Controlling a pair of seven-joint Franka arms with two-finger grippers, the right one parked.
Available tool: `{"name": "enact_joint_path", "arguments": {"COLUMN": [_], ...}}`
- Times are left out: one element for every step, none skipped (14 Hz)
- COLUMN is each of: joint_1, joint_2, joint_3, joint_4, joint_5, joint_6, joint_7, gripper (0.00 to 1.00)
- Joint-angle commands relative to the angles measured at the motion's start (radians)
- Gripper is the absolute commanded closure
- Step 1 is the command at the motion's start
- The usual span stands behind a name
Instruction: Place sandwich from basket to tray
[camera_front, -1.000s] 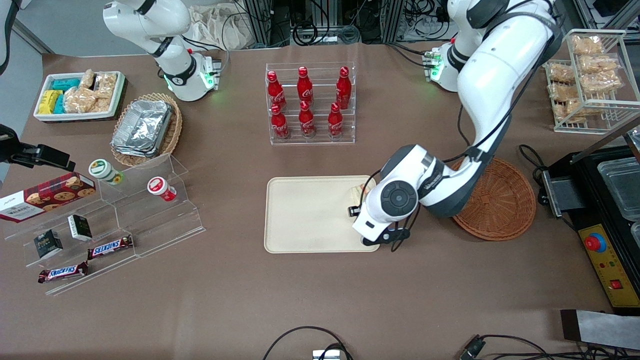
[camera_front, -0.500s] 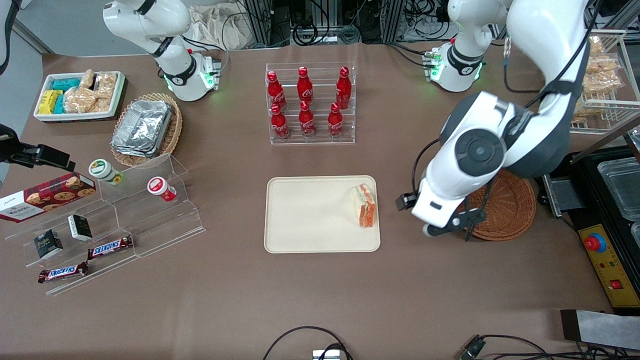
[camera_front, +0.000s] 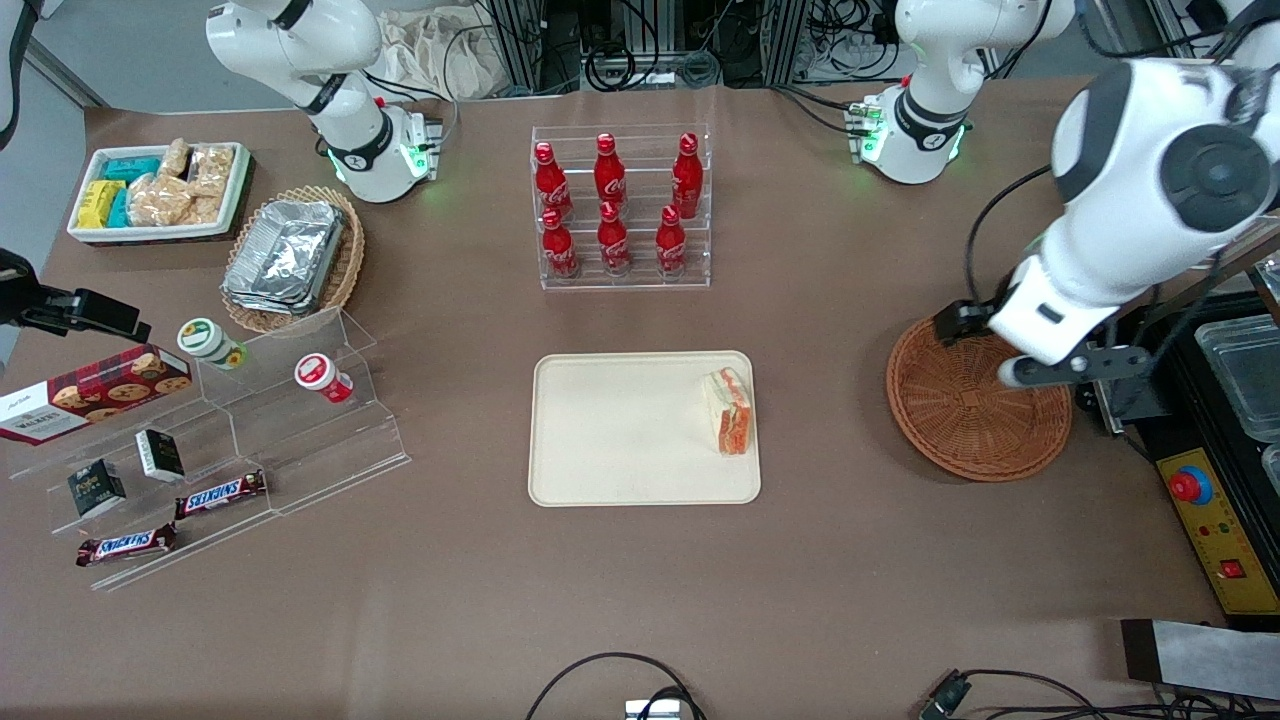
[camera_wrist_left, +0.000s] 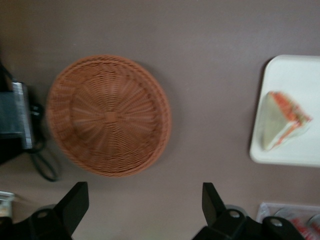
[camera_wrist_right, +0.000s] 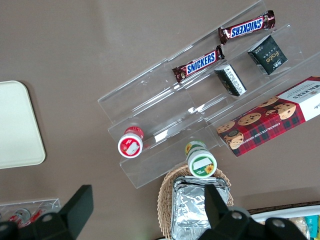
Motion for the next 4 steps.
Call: {"name": "enact_joint_path", "arguments": {"joint_1": [-0.004, -0.004, -0.004, -0.005], "joint_2": [-0.003, 0.017, 0.043, 0.065], "joint_3": [0.041, 0.044, 0.044, 0.044], "joint_4": [0.031, 0.048, 0.075, 0.104], "joint_5": [-0.001, 0.010, 0.028, 0.038], "joint_6": [-0.060, -0.060, -0.061, -0.068], "joint_7": [0.081, 0.096, 0.131, 0.147], "gripper": [0.00, 0.00, 0.00, 0.00]}}
